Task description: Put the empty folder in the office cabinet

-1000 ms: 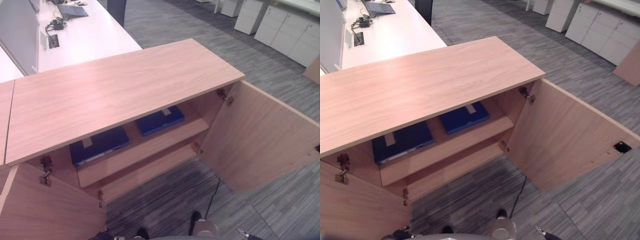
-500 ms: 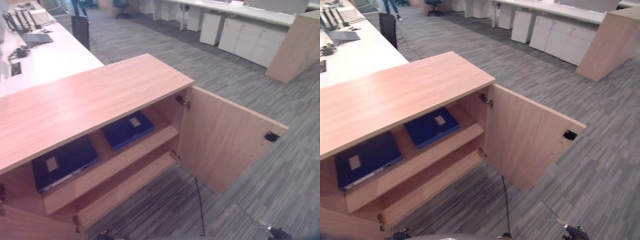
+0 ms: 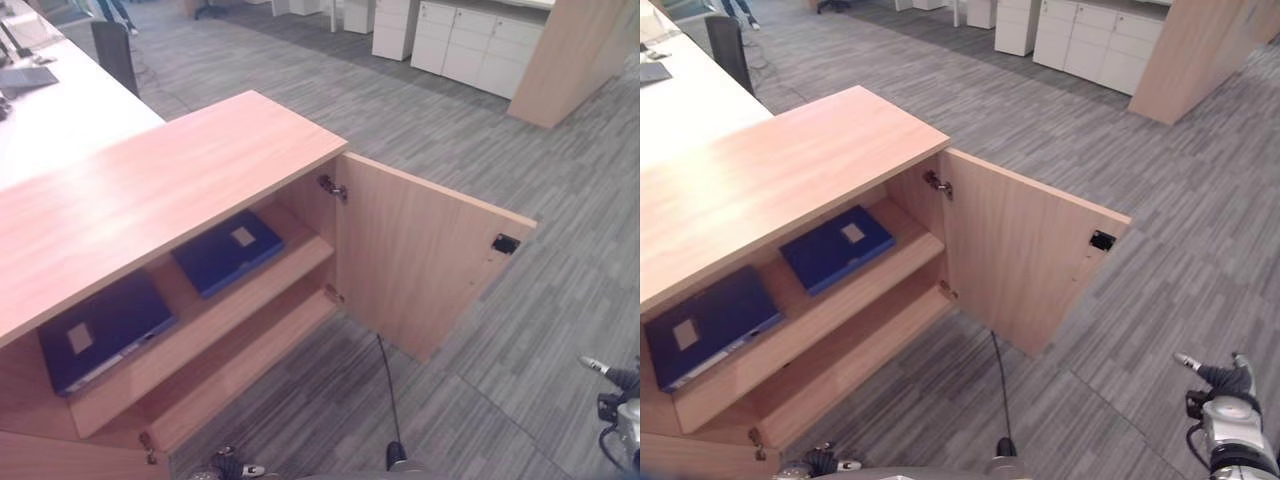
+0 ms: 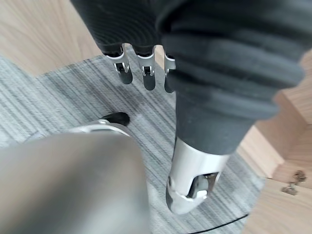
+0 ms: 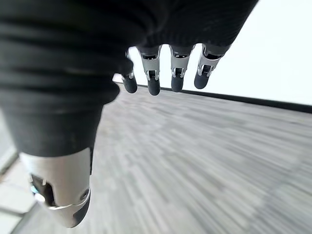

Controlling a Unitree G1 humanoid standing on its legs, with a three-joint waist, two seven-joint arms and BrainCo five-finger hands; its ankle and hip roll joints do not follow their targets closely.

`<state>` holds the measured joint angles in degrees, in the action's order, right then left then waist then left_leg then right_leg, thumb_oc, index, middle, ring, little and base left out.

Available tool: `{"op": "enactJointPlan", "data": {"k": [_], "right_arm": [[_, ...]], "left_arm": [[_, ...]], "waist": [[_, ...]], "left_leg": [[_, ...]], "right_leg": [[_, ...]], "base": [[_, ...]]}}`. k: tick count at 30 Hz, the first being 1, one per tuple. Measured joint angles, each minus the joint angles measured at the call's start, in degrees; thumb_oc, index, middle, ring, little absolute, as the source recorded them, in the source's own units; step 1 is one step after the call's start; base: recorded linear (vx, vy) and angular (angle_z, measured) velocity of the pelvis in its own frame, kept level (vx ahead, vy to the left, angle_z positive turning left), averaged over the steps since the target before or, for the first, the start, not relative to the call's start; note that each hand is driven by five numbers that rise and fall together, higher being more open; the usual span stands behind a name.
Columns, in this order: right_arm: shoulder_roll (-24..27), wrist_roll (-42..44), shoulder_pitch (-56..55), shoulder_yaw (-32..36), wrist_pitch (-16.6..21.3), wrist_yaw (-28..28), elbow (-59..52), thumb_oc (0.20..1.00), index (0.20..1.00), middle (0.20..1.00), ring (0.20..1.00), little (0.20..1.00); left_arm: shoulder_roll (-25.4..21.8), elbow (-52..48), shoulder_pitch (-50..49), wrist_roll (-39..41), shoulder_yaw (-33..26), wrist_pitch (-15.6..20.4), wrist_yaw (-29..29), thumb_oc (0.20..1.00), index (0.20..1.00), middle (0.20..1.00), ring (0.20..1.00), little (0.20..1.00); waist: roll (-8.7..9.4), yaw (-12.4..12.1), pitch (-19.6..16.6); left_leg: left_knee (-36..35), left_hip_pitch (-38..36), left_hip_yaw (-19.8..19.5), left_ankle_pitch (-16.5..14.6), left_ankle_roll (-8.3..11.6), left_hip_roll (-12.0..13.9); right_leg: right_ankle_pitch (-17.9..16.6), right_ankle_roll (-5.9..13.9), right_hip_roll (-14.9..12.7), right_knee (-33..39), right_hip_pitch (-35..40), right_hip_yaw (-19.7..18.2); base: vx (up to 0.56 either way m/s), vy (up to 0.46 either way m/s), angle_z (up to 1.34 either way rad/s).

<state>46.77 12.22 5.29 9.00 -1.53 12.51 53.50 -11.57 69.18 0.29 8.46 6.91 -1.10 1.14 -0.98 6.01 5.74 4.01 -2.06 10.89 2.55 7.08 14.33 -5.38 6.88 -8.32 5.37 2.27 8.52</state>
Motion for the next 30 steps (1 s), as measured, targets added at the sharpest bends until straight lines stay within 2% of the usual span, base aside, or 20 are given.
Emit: {"op": "enactJointPlan", "data": {"k": [4,8,10,16,23,30], "right_arm": [[0.6,-1.1,0.1,0.3,0.3,0.1,-4.1,1.0,1.0,1.0,1.0,1.0],[0.3,-2.6,0.0,0.2,1.1,0.1,-9.2,1.0,1.0,1.0,1.0,1.0],[0.2,-2.7,-0.2,-0.2,1.0,-0.1,-13.7,1.0,1.0,1.0,1.0,1.0],[0.3,-2.9,0.5,-2.0,1.4,-1.4,-20.3,1.0,1.0,1.0,1.0,1.0],[0.2,-1.9,2.6,-6.1,3.4,-5.3,-25.6,1.0,1.0,1.0,1.0,1.0],[0.2,2.5,6.2,-9.3,3.9,-8.2,-25.8,1.0,1.0,1.0,1.0,1.0]], "left_arm": [[-0.8,0.5,0.3,-0.4,-0.1,-0.2,0.2,1.0,1.0,1.0,1.0,1.0],[-2.2,0.6,-1.2,-0.4,-0.3,-0.6,0.1,1.0,1.0,1.0,1.0,1.0],[-2.7,0.6,-1.8,-1.0,-0.3,-0.7,0.1,1.0,1.0,1.0,1.0,1.0],[-2.5,0.5,-2.7,-2.6,-0.3,-0.9,0.0,1.0,1.0,1.0,1.0,1.0],[-2.4,0.7,-2.9,-2.7,-0.3,-0.9,-0.6,1.0,1.0,1.0,1.0,1.0],[-2.5,2.6,-3.7,-2.7,-0.5,-0.9,-0.8,1.0,1.0,1.0,1.0,1.0]], "waist": [[0.24,0.0,0.2],[1.36,-0.1,-0.8],[0.99,-0.1,-1.1],[-0.11,-0.3,-3.1],[0.02,-0.5,-3.8],[0.23,-0.8,-4.9]], "left_leg": [[-4.3,-1.5,1.0,-1.4,0.24,-0.4],[-7.7,-3.5,1.5,-0.9,1.04,-2.1],[-8.5,-4.7,2.1,-0.6,1.21,-2.3],[-9.1,-5.2,2.5,-0.6,1.24,-2.4],[-9.1,-5.4,2.6,-0.6,1.26,-2.4],[-9.1,-5.4,2.6,-0.5,1.34,-2.4]], "right_leg": [[-0.8,1.16,-0.1,0.0,-0.7,0.0],[-1.3,1.73,-1.4,0.0,-0.5,-0.7],[-1.5,1.59,-1.4,0.0,-0.5,-1.2],[-1.6,1.71,-1.4,0.0,-0.4,-1.5],[-1.6,1.72,-1.4,0.0,-0.2,-1.5],[-1.6,1.73,-1.4,0.0,-0.1,-1.5]], "base": [[0.03,0.066,-0.03],[0.03,0.074,-0.08],[0.01,0.048,-0.1],[0.0,0.015,-0.03],[0.0,0.0,0.0],[0.0,0.0,0.0]]}}
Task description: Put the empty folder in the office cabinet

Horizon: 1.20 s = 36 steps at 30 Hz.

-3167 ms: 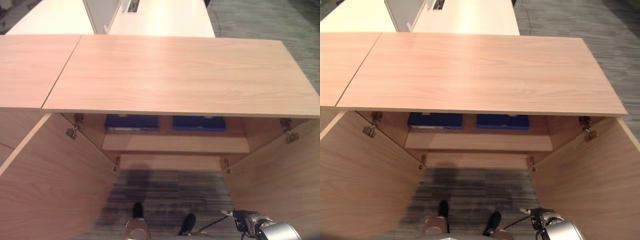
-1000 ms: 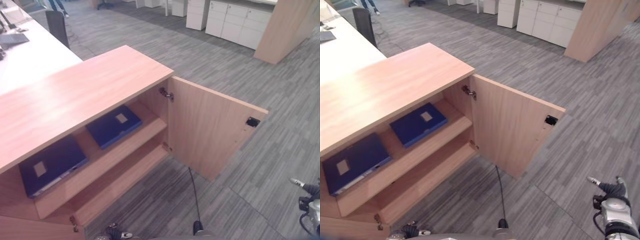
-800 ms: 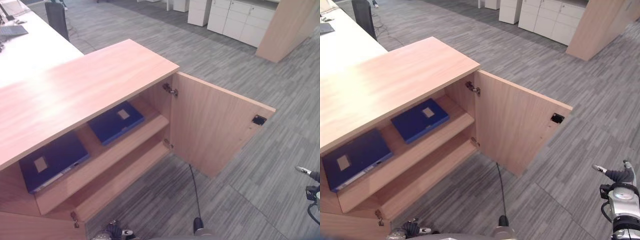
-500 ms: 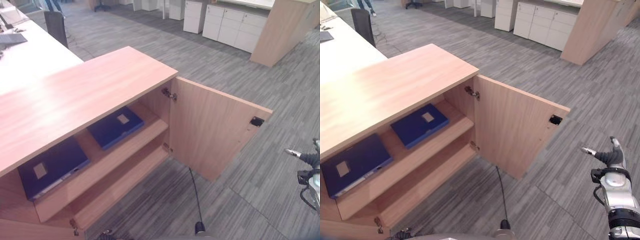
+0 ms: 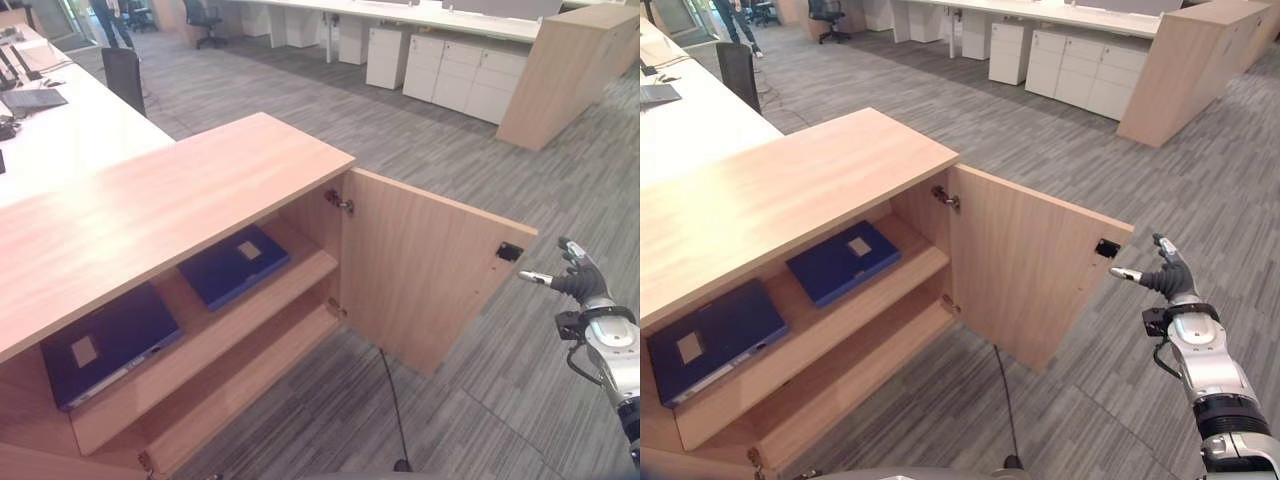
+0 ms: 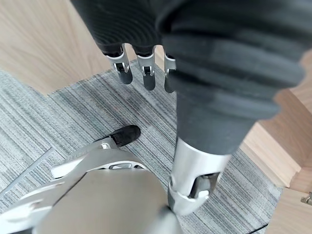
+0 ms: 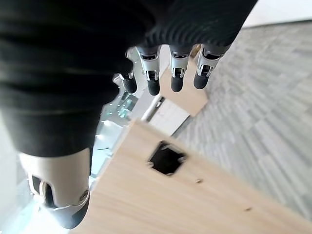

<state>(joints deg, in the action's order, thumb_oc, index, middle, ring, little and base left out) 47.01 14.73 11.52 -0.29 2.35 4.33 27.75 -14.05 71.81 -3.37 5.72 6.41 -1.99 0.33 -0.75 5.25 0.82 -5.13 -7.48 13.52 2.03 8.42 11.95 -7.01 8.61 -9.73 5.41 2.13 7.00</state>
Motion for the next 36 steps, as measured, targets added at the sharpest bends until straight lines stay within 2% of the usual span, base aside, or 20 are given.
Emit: {"op": "enactJointPlan", "data": {"k": [7,9,12,19,21,27,29,30,31,32,34,36], "right_arm": [[0.2,3.4,5.3,-2.3,0.1,-0.7,3.9,1.0,1.0,1.0,1.0,1.0],[0.2,4.5,9.2,-6.0,0.1,-1.0,8.6,1.0,1.0,1.0,1.0,1.0],[0.0,6.3,12.0,-7.2,0.0,-1.1,12.8,1.0,1.0,1.0,1.0,1.0],[-0.8,6.6,17.0,-12.2,-0.5,-1.2,19.2,1.0,1.0,1.0,1.0,1.0],[-1.0,5.4,18.4,-15.0,-0.4,-1.7,22.1,1.0,1.0,1.0,1.0,1.0],[-0.9,-4.1,22.0,-23.2,-4.8,-5.3,25.1,1.0,1.0,1.0,1.0,1.0],[-0.6,-5.3,21.9,-24.9,-5.4,-7.2,23.2,1.0,1.0,1.0,1.0,1.0],[0.3,-5.4,20.0,-26.5,-7.9,-8.5,16.4,1.0,1.0,1.0,1.0,1.0],[1.2,-5.2,17.8,-27.6,-8.5,-9.5,9.7,1.0,1.0,1.0,1.0,1.0],[3.5,-2.6,14.7,-28.8,-9.2,-10.7,0.5,1.0,1.0,1.0,1.0,1.0],[4.0,11.6,7.4,-30.6,-11.1,-14.6,-19.1,1.0,1.0,1.0,1.0,1.0],[1.9,18.6,8.2,-36.1,-11.2,-19.6,-24.2,1.0,1.0,1.0,1.0,1.0]], "left_arm": [[0.0,0.0,0.6,0.0,0.2,0.0,-0.4,1.0,1.0,1.0,1.0,1.0],[0.0,0.0,0.5,0.1,0.3,0.1,-0.4,1.0,1.0,1.0,1.0,1.0],[0.0,0.1,1.0,0.1,0.4,0.1,-0.7,1.0,1.0,1.0,1.0,1.0],[-0.3,0.2,0.8,0.6,0.4,0.4,-0.9,1.0,1.0,1.0,1.0,1.0],[-0.4,0.2,0.8,0.6,0.7,0.5,-0.9,1.0,1.0,1.0,1.0,1.0],[-1.5,0.1,0.6,0.6,1.7,0.6,-1.5,1.0,1.0,1.0,1.0,1.0],[-1.7,0.1,0.5,0.6,2.1,0.6,-1.7,1.0,1.0,1.0,1.0,1.0],[-1.6,0.1,0.3,0.6,2.2,0.6,-2.0,1.0,1.0,1.0,1.0,1.0],[-1.7,0.1,-0.4,0.6,1.3,0.5,-2.1,1.0,1.0,1.0,1.0,1.0],[-1.4,-0.1,-0.8,0.5,0.2,0.5,-2.3,1.0,1.0,1.0,1.0,1.0],[-0.9,-0.5,-1.9,0.3,-0.1,0.4,-2.6,1.0,1.0,1.0,1.0,1.0],[-0.2,-0.7,-1.6,-0.2,-0.2,0.5,-3.3,1.0,1.0,1.0,1.0,1.0]], "waist": [[-0.06,-1.3,-0.1],[-0.06,-1.8,-0.1],[-0.05,-2.6,-0.1],[0.52,-2.6,-0.1],[0.99,-2.6,-0.1],[2.88,-2.7,-1.3],[3.0,-2.3,-1.4],[2.95,-1.8,-1.4],[2.81,-0.9,-1.4],[2.6,-0.4,-1.5],[2.06,1.0,-1.6],[1.89,0.8,-1.8]], "left_leg": [[0.0,0.0,-0.1,0.1,0.01,0.0],[0.0,0.0,-0.3,0.2,0.05,0.0],[0.0,0.0,-0.4,0.2,0.03,0.0],[0.0,-0.1,-0.7,0.4,0.26,0.0],[0.0,-0.2,-0.8,0.4,0.25,0.0],[0.0,0.1,-1.4,0.5,0.22,0.2],[0.0,0.1,-1.4,0.7,0.36,0.2],[-0.2,0.3,-1.4,0.7,0.34,0.2],[-0.6,0.4,-1.3,0.8,0.44,0.4],[-0.6,0.4,-0.9,0.8,0.47,0.4],[-0.6,-0.3,-0.2,0.9,0.7,0.8],[-0.6,-0.3,-0.1,0.9,0.67,1.0]], "right_leg": [[0.0,0.01,0.0,0.0,0.0,0.1],[0.0,0.02,0.0,0.0,0.0,0.2],[0.0,0.02,0.0,0.0,0.1,0.2],[0.0,0.02,0.0,0.0,0.5,0.6],[0.0,0.04,0.0,0.0,0.9,0.7],[0.2,0.15,0.0,0.0,1.0,1.5],[0.2,0.19,0.0,0.0,0.9,1.4],[0.2,0.2,0.0,0.0,0.7,1.4],[0.1,0.1,0.2,0.0,0.3,1.1],[-0.2,-0.07,0.4,0.0,-0.1,0.5],[-0.4,-0.36,0.8,0.1,0.0,0.0],[-0.4,-0.25,0.9,0.1,0.0,0.0]], "base": [[0.0,-0.004,0.0],[0.0,0.0,0.0],[0.0,0.0,0.0],[0.0,-0.001,0.01],[0.0,-0.004,0.02],[-0.01,-0.003,0.04],[-0.01,0.002,-0.02],[-0.02,0.012,-0.08],[-0.02,0.014,-0.19],[-0.02,0.009,-0.2],[0.0,-0.011,-0.22],[0.01,-0.019,-0.04]]}}
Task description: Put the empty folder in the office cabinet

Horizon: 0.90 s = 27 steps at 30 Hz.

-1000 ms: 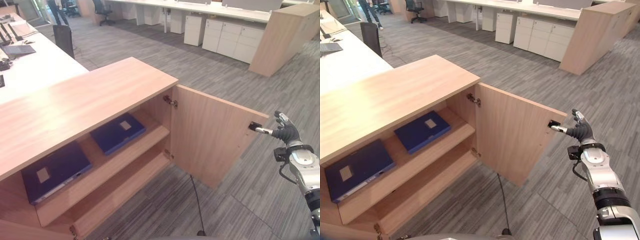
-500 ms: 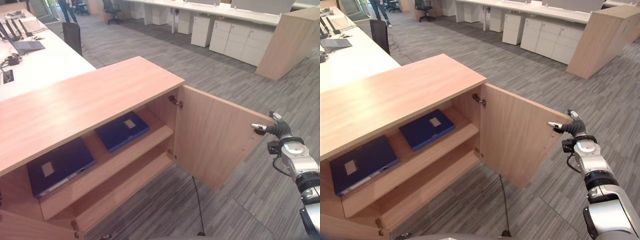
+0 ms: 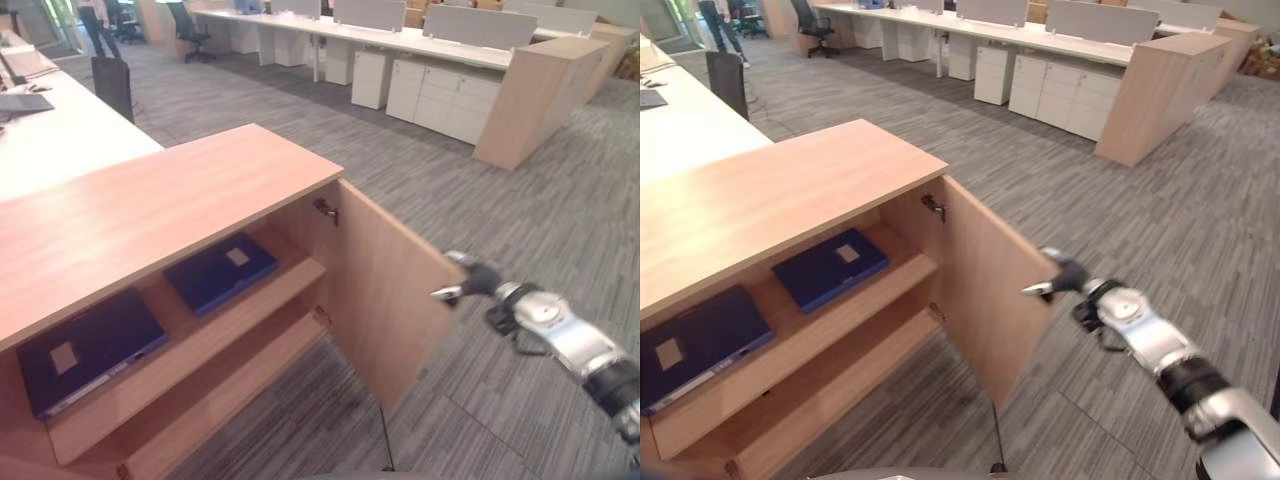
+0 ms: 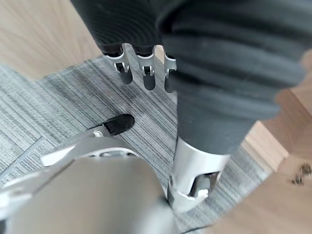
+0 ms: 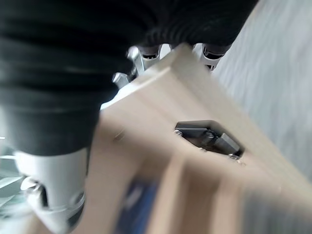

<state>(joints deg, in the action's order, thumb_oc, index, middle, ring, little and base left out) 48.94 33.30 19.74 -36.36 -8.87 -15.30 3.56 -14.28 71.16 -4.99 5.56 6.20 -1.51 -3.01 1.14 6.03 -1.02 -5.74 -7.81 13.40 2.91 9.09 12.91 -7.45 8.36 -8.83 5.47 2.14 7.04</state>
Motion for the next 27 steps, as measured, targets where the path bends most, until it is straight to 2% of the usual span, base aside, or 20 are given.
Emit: {"op": "enactJointPlan", "data": {"k": [1,2,3,4,5,7,12,19,22,25,27], "right_arm": [[-0.5,5.0,3.4,-9.2,-0.5,-5.0,-5.5,1.0,1.0,1.0,1.0,1.0],[-1.7,7.6,4.2,-14.8,-0.5,-10.3,-9.7,1.0,1.0,1.0,1.0,1.0],[-3.8,8.8,4.2,-16.8,-0.5,-12.9,-10.8,1.0,1.0,1.0,1.0,1.0],[-8.1,10.7,4.2,-18.5,-0.5,-15.6,-10.4,1.0,1.0,1.0,1.0,1.0],[-10.2,10.8,4.3,-18.5,-0.5,-16.2,-9.7,1.0,1.0,1.0,1.0,1.0],[-13.3,11.0,4.3,-17.8,-0.4,-16.2,-8.0,1.0,1.0,1.0,1.0,1.0],[-13.6,11.8,3.8,-16.7,-0.4,-15.5,-4.7,1.0,1.0,1.0,1.0,1.0],[-14.1,11.5,2.1,-15.5,0.0,-14.5,0.0,1.0,1.0,1.0,1.0,1.0],[-13.8,8.3,1.8,-15.3,0.3,-14.3,3.0,1.0,1.0,1.0,1.0,1.0],[-13.6,3.1,0.4,-14.7,0.8,-13.8,7.2,1.0,1.0,1.0,1.0,1.0],[-15.2,-1.9,-1.4,-13.4,1.6,-13.1,12.8,1.0,1.0,1.0,1.0,1.0]], "left_arm": [[0.9,-0.5,0.7,-0.4,0.1,-0.2,-0.3,1.0,1.0,1.0,1.0,1.0],[1.2,-0.7,1.2,-0.4,0.3,-0.1,-0.4,1.0,1.0,1.0,1.0,1.0],[1.1,-0.9,1.3,-0.4,0.4,-0.1,-0.3,1.0,1.0,1.0,1.0,1.0],[1.1,-1.4,1.3,-0.4,0.4,0.0,-0.3,1.0,1.0,1.0,1.0,1.0],[1.0,-1.5,1.3,-0.4,0.5,0.1,-0.3,1.0,1.0,1.0,1.0,1.0],[0.5,-1.3,1.1,-0.6,0.5,-0.1,-0.1,1.0,1.0,1.0,1.0,1.0],[0.3,-1.3,0.7,-2.3,0.4,-0.2,0.2,1.0,1.0,1.0,1.0,1.0],[0.7,-1.6,0.9,-2.5,0.4,0.4,0.3,1.0,1.0,1.0,1.0,1.0],[0.8,-1.6,1.1,-2.1,0.4,0.6,0.2,1.0,1.0,1.0,1.0,1.0],[1.0,-1.9,2.1,-2.0,0.5,0.8,0.1,1.0,1.0,1.0,1.0,1.0],[1.1,-1.7,2.6,-1.4,0.5,0.9,0.1,1.0,1.0,1.0,1.0,1.0]], "waist": [[-0.33,-1.5,-0.5],[-0.28,-3.0,-1.0],[-0.19,-3.8,-1.2],[0.03,-5.2,-1.3],[0.19,-6.0,-1.4],[0.64,-6.7,-1.3],[0.84,-6.6,-1.0],[-0.61,-6.9,1.0],[-0.92,-6.9,1.4],[-1.38,-8.1,2.7],[-1.63,-9.1,3.2]], "left_leg": [[0.0,0.2,-0.2,0.0,0.06,0.1],[0.0,0.5,-0.6,0.1,0.13,0.2],[0.0,0.5,-1.1,0.2,0.19,0.3],[0.3,0.8,-1.8,0.4,0.22,0.3],[0.5,1.1,-1.9,0.5,0.32,0.2],[0.5,1.5,-2.5,0.7,0.3,0.2],[0.5,2.1,-2.8,0.8,0.26,0.3],[0.6,3.0,-4.1,1.1,-0.1,0.4],[0.9,3.7,-5.5,1.7,-0.3,0.4],[1.4,4.3,-7.3,1.8,-0.49,0.5],[2.3,5.6,-8.6,1.8,-0.56,0.6]], "right_leg": [[0.0,0.0,0.1,0.0,0.0,0.3],[0.1,-0.11,0.2,0.0,0.0,0.7],[0.1,-0.18,0.2,0.0,0.0,1.1],[0.2,-0.22,0.1,0.0,0.0,1.6],[0.1,-0.2,0.1,0.0,-0.1,1.7],[0.1,-0.19,0.0,0.0,0.0,2.3],[0.2,-0.17,0.0,0.0,0.1,2.8],[0.3,-0.07,0.1,0.0,0.2,3.7],[0.5,-0.05,0.2,0.0,0.2,5.0],[0.8,-0.11,0.2,0.0,1.1,6.6],[0.9,-0.09,0.2,0.0,1.2,7.9]], "base": [[0.0,-0.016,0.16],[0.0,-0.018,0.21],[0.0,-0.024,0.29],[0.0,-0.026,0.26],[-0.01,-0.03,0.21],[0.0,-0.024,0.12],[0.01,-0.036,0.03],[-0.01,-0.06,0.09],[-0.02,-0.071,0.23],[-0.02,-0.102,0.28],[-0.03,-0.11,0.32]]}}
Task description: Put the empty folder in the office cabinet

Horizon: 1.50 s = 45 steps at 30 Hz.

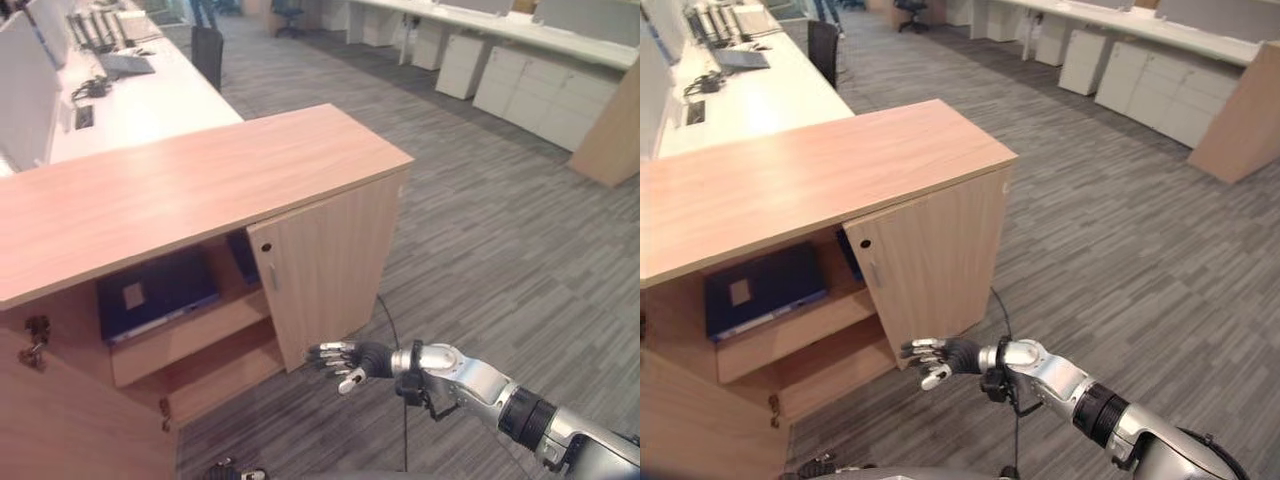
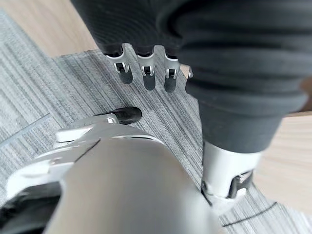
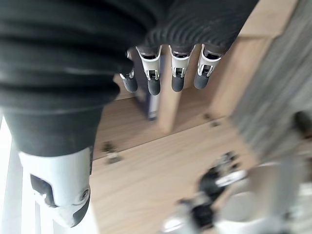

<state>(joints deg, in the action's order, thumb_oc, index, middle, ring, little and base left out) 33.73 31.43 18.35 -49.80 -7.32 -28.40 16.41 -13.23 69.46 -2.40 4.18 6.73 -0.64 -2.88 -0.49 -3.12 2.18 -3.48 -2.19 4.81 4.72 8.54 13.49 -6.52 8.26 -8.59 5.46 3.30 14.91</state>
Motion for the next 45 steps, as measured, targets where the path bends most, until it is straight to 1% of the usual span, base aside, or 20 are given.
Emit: {"op": "enactJointPlan", "data": {"k": [6,9,11,12,13,14,16,18,19,20,25,29,32,34,37,40,41,43,44,45], "right_arm": [[-7.7,-12.7,-3.3,2.3,1.1,4.5,20.2,1.0,1.0,1.0,1.0,1.0],[-10.7,-15.1,-3.9,3.3,1.2,7.0,25.8,1.0,1.0,1.0,1.0,1.0],[-11.8,-15.8,-4.3,3.8,1.4,8.1,27.6,1.0,1.0,1.0,1.0,1.0],[-13.0,-16.4,-4.5,5.9,2.8,8.7,31.2,1.0,1.0,1.0,1.0,1.0],[-16.4,-18.3,-4.6,9.3,2.9,10.8,40.2,1.0,1.0,1.0,1.0,1.0],[-17.8,-22.0,-5.3,9.3,2.3,11.3,43.0,1.0,1.0,1.0,1.0,1.0],[-18.4,-25.1,-5.6,9.6,2.1,11.9,44.1,1.0,1.0,1.0,1.0,1.0],[-18.6,-28.7,-7.1,12.4,2.4,14.0,47.6,1.0,1.0,1.0,1.0,1.0],[-18.5,-29.4,-7.6,13.4,2.1,14.7,48.9,1.0,1.0,1.0,1.0,1.0],[-19.7,-31.0,-8.6,15.7,2.0,15.8,51.8,1.0,1.0,1.0,1.0,1.0],[-23.6,-32.8,-9.8,23.8,2.0,20.4,58.1,1.0,1.0,1.0,1.0,1.0],[-22.8,-32.7,-11.5,29.6,1.6,23.5,60.8,1.0,1.0,1.0,1.0,1.0],[-21.5,-32.5,-13.2,32.5,0.8,24.5,63.0,1.0,1.0,1.0,1.0,1.0],[-21.1,-32.0,-13.5,34.3,0.7,24.6,63.0,1.0,1.0,1.0,1.0,1.0],[-21.2,-28.0,-14.0,39.1,0.8,25.0,63.1,1.0,1.0,1.0,1.0,1.0],[-21.1,-24.6,-14.1,41.9,0.9,25.1,63.4,1.0,1.0,1.0,1.0,1.0],[-21.1,-23.3,-14.0,42.8,1.0,25.0,64.0,1.0,1.0,1.0,1.0,1.0],[-21.1,-21.9,-13.6,43.2,1.1,25.0,64.2,1.0,1.0,1.0,1.0,1.0],[-21.1,-21.3,-13.5,43.1,1.6,25.0,64.3,1.0,1.0,1.0,1.0,1.0],[-21.0,-21.3,-13.4,43.1,2.0,25.0,64.3,1.0,1.0,1.0,1.0,1.0]], "left_arm": [[0.6,0.0,0.1,4.2,0.0,0.5,0.0,1.0,1.0,1.0,1.0,1.0],[1.5,0.1,1.0,6.2,0.1,0.6,0.4,1.0,1.0,1.0,1.0,1.0],[2.2,0.0,1.6,6.7,0.4,0.7,0.6,1.0,1.0,1.0,1.0,1.0],[2.3,0.4,2.2,6.8,1.0,0.5,1.0,1.0,1.0,1.0,1.0,1.0],[2.1,1.5,4.4,6.7,2.9,0.3,1.2,1.0,1.0,1.0,1.0,1.0],[0.9,1.4,5.5,6.7,2.6,0.7,1.1,1.0,1.0,1.0,1.0,1.0],[-0.3,1.0,4.8,6.8,1.6,0.6,1.3,1.0,1.0,1.0,1.0,1.0],[-0.2,1.5,1.8,6.6,0.7,-0.6,1.3,1.0,1.0,1.0,1.0,1.0],[-0.1,1.9,1.8,6.6,0.6,-0.9,1.3,1.0,1.0,1.0,1.0,1.0],[-0.5,1.8,0.9,6.6,0.2,-0.8,1.3,1.0,1.0,1.0,1.0,1.0],[-1.2,1.2,0.2,6.6,-0.3,-1.4,1.1,1.0,1.0,1.0,1.0,1.0],[-0.7,0.1,0.9,6.6,-0.1,-1.4,0.9,1.0,1.0,1.0,1.0,1.0],[0.1,0.2,2.6,6.6,0.0,-1.3,0.5,1.0,1.0,1.0,1.0,1.0],[0.0,0.2,2.8,6.6,0.0,-1.2,0.3,1.0,1.0,1.0,1.0,1.0],[-0.5,0.4,2.4,6.6,0.1,-1.2,-0.2,1.0,1.0,1.0,1.0,1.0],[-0.5,1.8,2.9,6.6,0.1,-0.8,-0.6,1.0,1.0,1.0,1.0,1.0],[-0.8,2.5,3.0,6.7,0.1,-0.8,-0.5,1.0,1.0,1.0,1.0,1.0],[-1.3,2.5,3.1,6.7,0.2,-0.8,-0.3,1.0,1.0,1.0,1.0,1.0],[-1.6,2.5,2.5,7.5,0.1,-0.7,-0.2,1.0,1.0,1.0,1.0,1.0],[-1.6,2.6,2.3,8.4,0.1,-0.8,-0.1,1.0,1.0,1.0,1.0,1.0]], "waist": [[-0.81,-2.6,1.2],[-1.6,-4.1,2.6],[-2.25,-5.2,3.4],[-2.39,-5.2,3.7],[-2.13,-5.3,3.9],[0.85,-5.2,4.4],[3.1,-6.0,4.7],[1.5,-4.8,3.7],[0.7,-4.6,3.3],[1.64,-6.2,2.8],[3.54,-5.8,0.8],[3.39,-4.9,0.5],[2.62,-4.2,0.0],[2.38,-4.0,-0.2],[2.72,-4.0,-0.1],[1.91,-4.6,0.1],[0.79,-3.8,0.3],[0.26,-3.5,0.3],[-0.5,-3.6,0.3],[-0.6,-3.5,0.2]], "left_leg": [[1.6,2.8,-4.6,-0.1,-1.72,0.4],[5.1,7.0,-7.0,1.2,-1.47,0.8],[5.5,8.4,-6.4,2.3,-3.16,0.9],[6.7,10.2,-3.8,2.3,-4.3,1.0],[7.3,12.4,2.3,-0.6,-9.59,2.1],[5.5,11.9,9.6,-5.0,-8.58,2.7],[5.7,10.0,13.5,-2.0,-4.58,2.7],[2.8,4.5,18.3,0.7,-2.28,3.4],[2.0,3.6,19.0,4.0,-2.69,3.5],[1.5,3.8,19.6,4.6,-2.11,2.5],[-1.7,5.3,16.2,5.3,-2.44,-0.7],[-1.7,6.3,12.2,5.2,-2.91,-3.8],[-1.7,7.3,9.5,3.9,-4.21,-7.4],[-1.6,7.0,8.7,3.4,-5.04,-8.7],[-1.7,5.2,5.8,2.6,-8.64,-12.9],[-1.7,3.5,2.4,1.3,-11.16,-15.6],[-1.7,3.0,-0.7,0.2,-12.96,-16.5],[-1.7,2.8,-2.1,0.1,-13.67,-17.0],[-1.7,2.6,-3.4,-0.1,-14.17,-17.4],[-1.7,2.4,-3.7,-0.1,-14.26,-17.4]], "right_leg": [[0.7,-0.51,0.8,0.0,1.3,4.0],[1.3,-1.25,1.6,0.0,1.7,7.3],[1.5,-1.54,2.1,-0.4,2.1,9.2],[1.9,-1.55,2.2,-0.4,2.6,10.2],[2.7,-2.22,2.6,-0.4,3.8,13.4],[3.9,-3.11,1.0,0.0,3.4,14.8],[3.9,-3.11,-0.5,0.0,3.3,16.4],[3.7,-2.71,0.0,0.0,5.5,19.9],[3.9,-2.22,0.1,-0.1,6.3,20.6],[3.7,-1.66,-0.9,0.0,6.6,21.3],[4.1,-0.63,-2.2,-0.4,7.3,26.1],[3.5,-0.23,-4.1,-0.6,9.2,30.7],[3.3,-0.56,-7.7,-4.0,10.2,34.7],[2.7,-1.35,-9.5,-6.0,10.6,34.9],[-0.5,-2.81,-14.3,-10.7,12.6,36.2],[-5.4,-1.31,-19.4,-18.7,12.9,35.3],[-3.5,1.17,-20.9,-23.2,12.0,32.6],[-0.1,1.73,-20.7,-25.2,10.0,28.5],[3.4,1.71,-19.3,-24.1,6.6,23.5],[4.1,2.23,-18.4,-22.7,5.8,22.1]], "base": [[-0.04,-0.074,0.36],[-0.06,-0.043,0.58],[-0.03,-0.062,0.69],[-0.02,0.011,1.27],[0.01,0.056,1.99],[0.02,0.055,1.99],[0.02,0.064,0.94],[0.07,0.106,0.73],[0.08,0.189,0.58],[0.05,0.152,0.45],[0.08,0.214,0.49],[0.09,0.293,0.61],[0.11,0.325,0.72],[0.11,0.297,0.5],[0.15,0.303,0.58],[0.11,0.223,0.75],[0.04,0.137,0.82],[0.01,0.06,0.7],[0.03,-0.012,0.48],[0.04,-0.041,0.35]]}}
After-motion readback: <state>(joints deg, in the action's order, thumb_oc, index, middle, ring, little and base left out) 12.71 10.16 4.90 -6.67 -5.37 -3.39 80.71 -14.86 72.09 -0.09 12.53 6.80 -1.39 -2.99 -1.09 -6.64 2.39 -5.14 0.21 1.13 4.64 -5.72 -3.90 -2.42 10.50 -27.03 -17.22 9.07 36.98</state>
